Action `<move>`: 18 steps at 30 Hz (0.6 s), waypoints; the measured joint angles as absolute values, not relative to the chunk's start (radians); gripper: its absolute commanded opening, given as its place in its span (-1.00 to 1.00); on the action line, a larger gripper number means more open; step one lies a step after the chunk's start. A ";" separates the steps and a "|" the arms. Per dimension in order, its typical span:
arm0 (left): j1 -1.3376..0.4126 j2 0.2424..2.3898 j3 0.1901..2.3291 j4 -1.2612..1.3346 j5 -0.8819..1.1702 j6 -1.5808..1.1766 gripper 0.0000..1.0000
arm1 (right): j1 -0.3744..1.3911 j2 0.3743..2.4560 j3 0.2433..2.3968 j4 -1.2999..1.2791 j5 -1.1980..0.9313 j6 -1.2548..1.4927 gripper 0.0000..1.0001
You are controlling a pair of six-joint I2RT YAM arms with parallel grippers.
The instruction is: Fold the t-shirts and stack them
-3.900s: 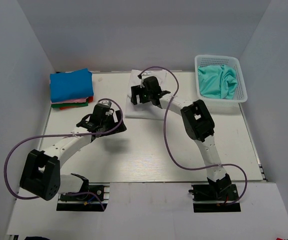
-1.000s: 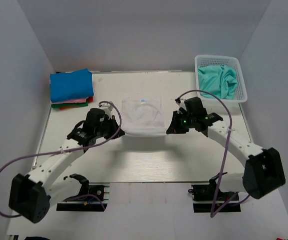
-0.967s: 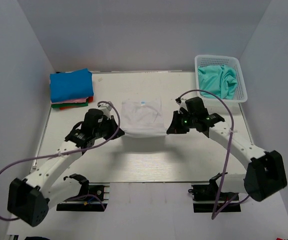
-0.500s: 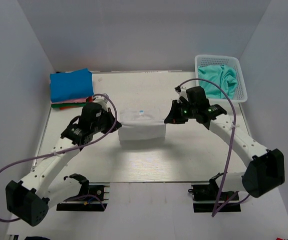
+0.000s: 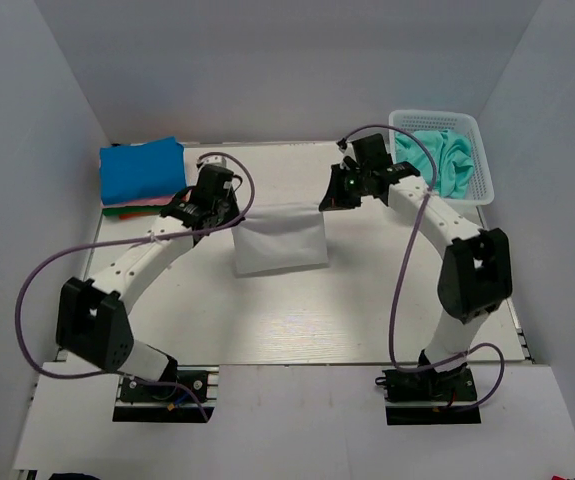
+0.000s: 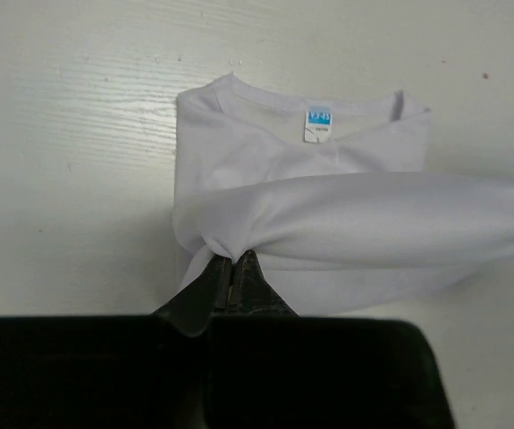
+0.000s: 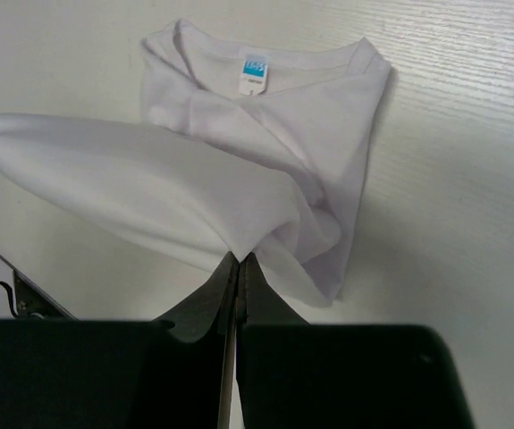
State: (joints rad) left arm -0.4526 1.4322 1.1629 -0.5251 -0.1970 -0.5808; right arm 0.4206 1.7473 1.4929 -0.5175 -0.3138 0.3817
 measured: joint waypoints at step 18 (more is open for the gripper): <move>-0.394 1.920 1.544 -0.553 -0.274 -0.535 0.98 | 0.337 2.219 1.919 -0.570 -0.400 0.347 0.06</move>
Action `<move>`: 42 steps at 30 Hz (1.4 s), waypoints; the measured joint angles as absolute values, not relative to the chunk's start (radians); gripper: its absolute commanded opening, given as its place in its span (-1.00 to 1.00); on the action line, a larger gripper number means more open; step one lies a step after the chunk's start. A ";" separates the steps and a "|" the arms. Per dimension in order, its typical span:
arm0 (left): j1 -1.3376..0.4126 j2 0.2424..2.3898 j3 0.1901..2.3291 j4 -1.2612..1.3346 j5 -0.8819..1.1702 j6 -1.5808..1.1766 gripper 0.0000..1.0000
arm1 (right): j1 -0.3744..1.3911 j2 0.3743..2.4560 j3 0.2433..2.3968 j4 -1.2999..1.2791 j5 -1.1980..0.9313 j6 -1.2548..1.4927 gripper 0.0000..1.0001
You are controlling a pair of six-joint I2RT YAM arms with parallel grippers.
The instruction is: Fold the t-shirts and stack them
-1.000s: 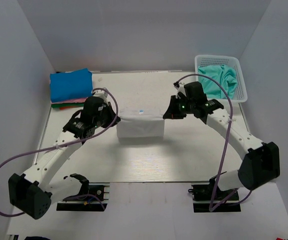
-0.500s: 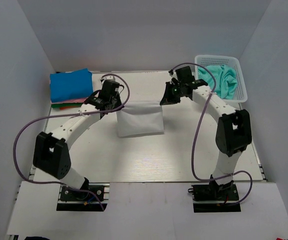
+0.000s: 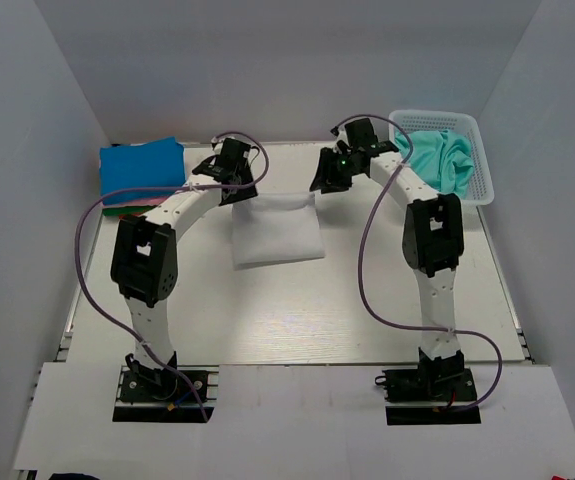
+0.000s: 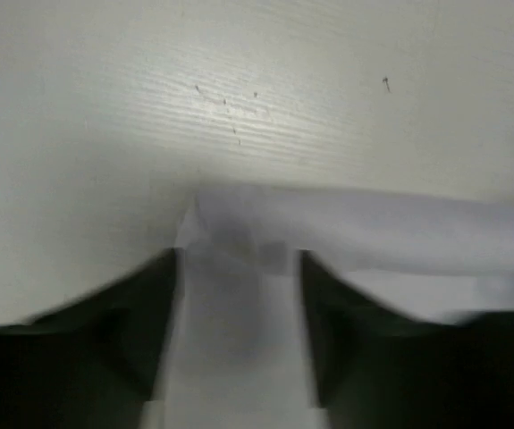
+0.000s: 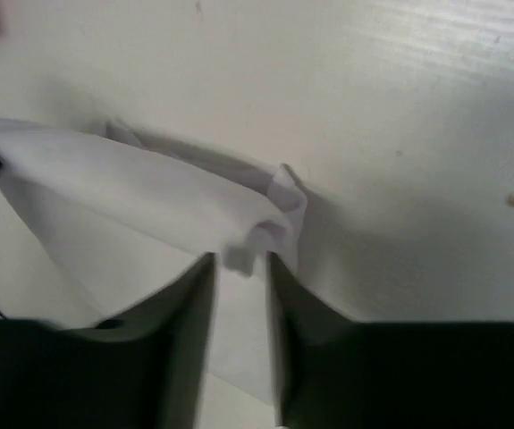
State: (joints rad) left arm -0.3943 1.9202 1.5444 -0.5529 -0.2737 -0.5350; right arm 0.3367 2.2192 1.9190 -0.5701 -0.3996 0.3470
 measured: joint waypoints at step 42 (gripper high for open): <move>-0.375 1.896 1.336 -0.368 0.022 -0.512 1.00 | 0.385 2.030 1.388 -0.126 -0.536 0.458 0.81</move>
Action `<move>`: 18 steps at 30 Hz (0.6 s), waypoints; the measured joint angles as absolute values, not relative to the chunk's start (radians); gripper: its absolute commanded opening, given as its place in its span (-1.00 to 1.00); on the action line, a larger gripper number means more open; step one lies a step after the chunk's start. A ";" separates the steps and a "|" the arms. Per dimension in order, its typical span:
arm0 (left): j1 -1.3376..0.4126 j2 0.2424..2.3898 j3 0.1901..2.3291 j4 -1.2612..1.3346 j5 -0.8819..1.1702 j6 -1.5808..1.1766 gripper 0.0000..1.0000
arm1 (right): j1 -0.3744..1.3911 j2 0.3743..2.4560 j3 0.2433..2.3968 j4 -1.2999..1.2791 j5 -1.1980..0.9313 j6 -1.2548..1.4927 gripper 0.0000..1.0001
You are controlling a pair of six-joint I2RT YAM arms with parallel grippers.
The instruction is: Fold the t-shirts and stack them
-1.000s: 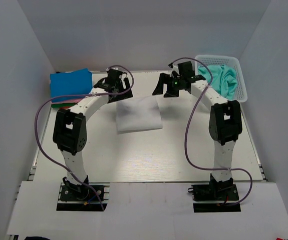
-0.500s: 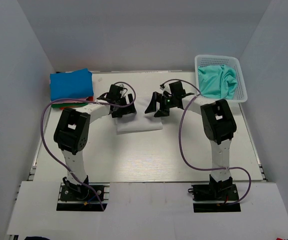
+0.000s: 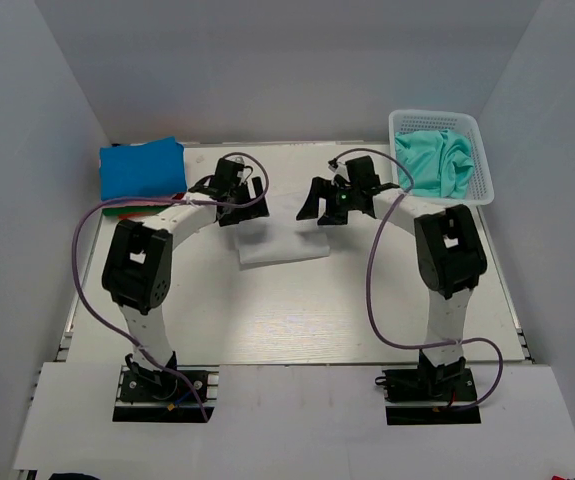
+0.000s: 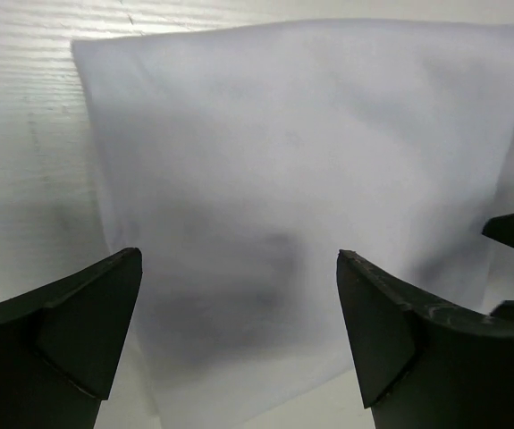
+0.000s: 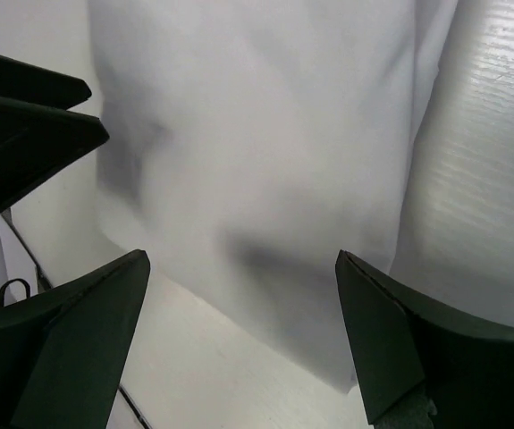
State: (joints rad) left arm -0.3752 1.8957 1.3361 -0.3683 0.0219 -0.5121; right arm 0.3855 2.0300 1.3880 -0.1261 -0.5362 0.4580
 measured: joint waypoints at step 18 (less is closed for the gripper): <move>-0.369 1.880 1.263 -0.411 -0.054 -0.566 0.85 | 0.379 1.607 1.126 -0.117 -0.465 0.441 0.81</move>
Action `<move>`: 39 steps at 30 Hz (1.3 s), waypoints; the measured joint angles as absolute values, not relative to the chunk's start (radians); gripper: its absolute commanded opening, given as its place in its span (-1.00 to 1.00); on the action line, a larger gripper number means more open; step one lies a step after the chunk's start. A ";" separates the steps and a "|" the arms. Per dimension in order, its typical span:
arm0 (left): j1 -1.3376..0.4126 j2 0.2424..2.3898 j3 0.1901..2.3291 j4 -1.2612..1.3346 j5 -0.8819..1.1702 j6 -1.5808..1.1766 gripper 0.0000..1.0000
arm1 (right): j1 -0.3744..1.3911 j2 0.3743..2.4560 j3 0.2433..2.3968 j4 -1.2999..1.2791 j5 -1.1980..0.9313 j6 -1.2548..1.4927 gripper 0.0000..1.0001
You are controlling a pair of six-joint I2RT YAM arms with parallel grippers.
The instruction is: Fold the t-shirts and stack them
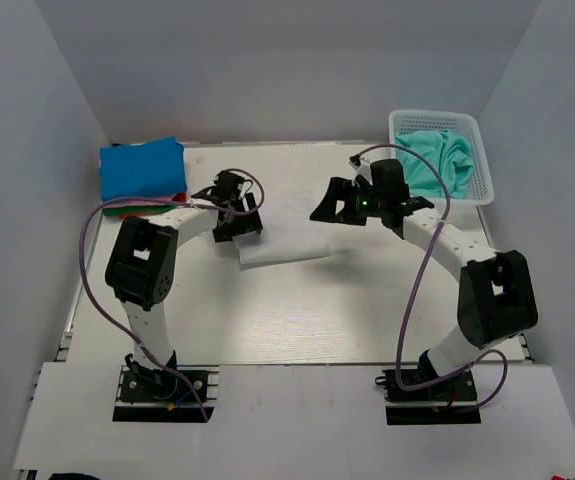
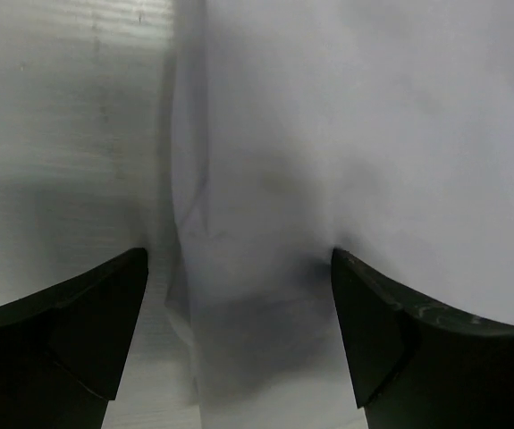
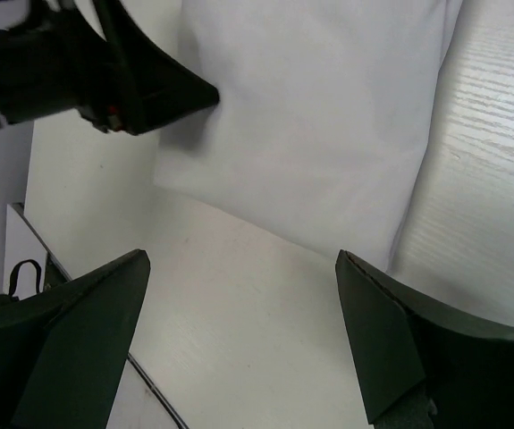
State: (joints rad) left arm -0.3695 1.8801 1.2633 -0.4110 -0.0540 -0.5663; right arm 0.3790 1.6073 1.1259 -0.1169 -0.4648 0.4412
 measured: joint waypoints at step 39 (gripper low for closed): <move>-0.289 2.034 1.825 -0.475 -0.487 0.061 -1.00 | 0.318 1.353 0.840 -0.128 -0.212 0.381 0.81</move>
State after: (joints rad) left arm -0.2893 2.0342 1.8252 -0.4751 -0.4870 0.0612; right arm 0.3180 1.3529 0.8398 -0.1284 -0.2115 0.3805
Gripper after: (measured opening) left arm 0.030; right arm 0.904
